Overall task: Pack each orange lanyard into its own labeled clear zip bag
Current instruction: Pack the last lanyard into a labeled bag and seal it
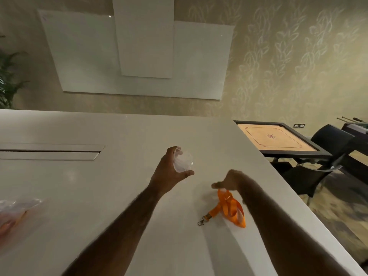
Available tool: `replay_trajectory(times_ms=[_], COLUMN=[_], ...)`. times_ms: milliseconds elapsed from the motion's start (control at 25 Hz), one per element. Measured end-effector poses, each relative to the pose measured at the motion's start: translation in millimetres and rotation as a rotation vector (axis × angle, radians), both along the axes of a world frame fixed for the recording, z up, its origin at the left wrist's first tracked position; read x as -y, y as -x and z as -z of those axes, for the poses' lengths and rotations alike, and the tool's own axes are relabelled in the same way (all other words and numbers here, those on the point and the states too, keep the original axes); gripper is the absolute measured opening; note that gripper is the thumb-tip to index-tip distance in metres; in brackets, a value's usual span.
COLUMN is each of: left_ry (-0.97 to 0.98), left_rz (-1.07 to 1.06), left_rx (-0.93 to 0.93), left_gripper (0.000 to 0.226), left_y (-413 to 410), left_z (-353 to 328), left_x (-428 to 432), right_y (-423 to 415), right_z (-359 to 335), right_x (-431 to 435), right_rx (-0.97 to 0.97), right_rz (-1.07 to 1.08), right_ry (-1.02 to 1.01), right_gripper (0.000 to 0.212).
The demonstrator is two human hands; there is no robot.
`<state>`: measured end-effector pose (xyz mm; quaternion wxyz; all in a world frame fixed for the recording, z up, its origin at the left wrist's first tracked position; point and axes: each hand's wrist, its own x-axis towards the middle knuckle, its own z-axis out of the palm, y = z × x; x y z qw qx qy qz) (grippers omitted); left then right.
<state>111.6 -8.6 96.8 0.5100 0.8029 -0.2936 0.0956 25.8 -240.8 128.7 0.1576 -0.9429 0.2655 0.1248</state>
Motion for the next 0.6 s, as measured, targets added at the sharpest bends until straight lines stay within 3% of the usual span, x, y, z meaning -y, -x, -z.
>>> replay_trajectory(times_ms=[80,200,280,480,600], left_ry=[-0.011,-0.028,-0.034,-0.036,-0.041], left_rz=[0.022,0.036,0.040,0.012,0.010], left_rx=[0.001,0.010,0.018,0.019,0.024], left_gripper=[0.092,0.094,0.095,0.093,0.093], left_y=[2,6,8,9,10], left_z=[1,0,-1,-6,-7], left_x=[5,9,9,3,-1], right_y=[6,7,5,4,5], right_z=[26,50,58,70,70], right_x=[-12,-34,-44,-56,-53], right_rx=[-0.078,-0.102,-0.044,0.138,0.252], right_rz=[-0.009,-0.036,-0.022,-0.058,-0.008], right_ry=[-0.007,0.087,0.167,0.224,0.083], right_gripper=[0.073,0.050,0.027,0.031,0.024])
